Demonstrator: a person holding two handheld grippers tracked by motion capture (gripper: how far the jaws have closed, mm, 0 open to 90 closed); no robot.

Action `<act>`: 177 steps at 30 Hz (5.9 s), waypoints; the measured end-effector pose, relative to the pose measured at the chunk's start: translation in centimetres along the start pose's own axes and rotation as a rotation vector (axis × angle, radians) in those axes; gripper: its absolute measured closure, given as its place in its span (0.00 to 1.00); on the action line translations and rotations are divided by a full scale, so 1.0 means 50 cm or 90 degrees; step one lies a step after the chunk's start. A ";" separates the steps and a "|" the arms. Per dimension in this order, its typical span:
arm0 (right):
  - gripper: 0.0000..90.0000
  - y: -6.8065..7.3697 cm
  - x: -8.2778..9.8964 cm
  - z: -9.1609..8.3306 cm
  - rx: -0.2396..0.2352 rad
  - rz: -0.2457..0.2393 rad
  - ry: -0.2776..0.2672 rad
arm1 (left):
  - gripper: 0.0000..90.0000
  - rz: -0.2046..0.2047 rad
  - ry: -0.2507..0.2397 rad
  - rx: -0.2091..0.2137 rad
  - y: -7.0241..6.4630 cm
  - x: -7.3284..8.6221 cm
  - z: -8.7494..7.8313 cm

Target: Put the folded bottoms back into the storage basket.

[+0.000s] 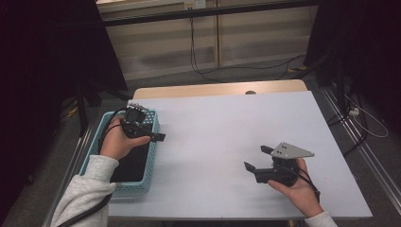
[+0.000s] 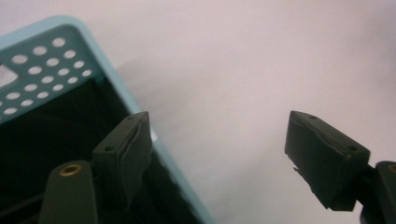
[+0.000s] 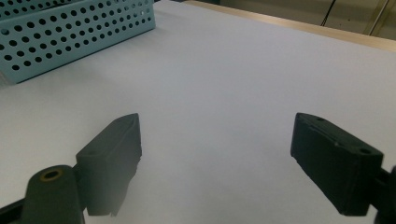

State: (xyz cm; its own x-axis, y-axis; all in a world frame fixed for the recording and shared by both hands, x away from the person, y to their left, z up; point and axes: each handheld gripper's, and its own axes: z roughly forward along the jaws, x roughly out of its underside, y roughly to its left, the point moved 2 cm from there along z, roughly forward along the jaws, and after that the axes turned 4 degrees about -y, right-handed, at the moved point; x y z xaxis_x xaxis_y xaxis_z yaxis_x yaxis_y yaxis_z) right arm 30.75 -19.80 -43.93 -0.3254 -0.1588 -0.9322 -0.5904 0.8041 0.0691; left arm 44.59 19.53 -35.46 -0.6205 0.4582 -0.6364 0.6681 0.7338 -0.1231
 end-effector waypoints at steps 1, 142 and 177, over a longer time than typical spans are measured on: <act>0.18 -0.004 0.003 -0.005 0.002 0.001 0.001 | 0.25 0.004 -0.001 0.006 -0.005 -0.001 0.001; 0.15 -0.075 0.093 -0.131 0.021 0.028 0.065 | 0.12 0.045 -0.061 0.167 -0.149 0.189 0.103; 0.14 -0.075 0.098 -0.145 0.021 0.029 0.072 | 0.12 0.064 -0.069 0.169 -0.152 0.197 0.095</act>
State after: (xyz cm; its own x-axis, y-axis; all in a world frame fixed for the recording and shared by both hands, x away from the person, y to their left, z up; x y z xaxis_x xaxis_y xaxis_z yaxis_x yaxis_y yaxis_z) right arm 26.00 -27.74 -46.16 -0.4340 -0.1839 -0.8819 -0.5487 0.8304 0.0969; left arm 35.32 16.09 -44.40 -0.5076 0.4553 -0.7314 0.8170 0.5240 -0.2408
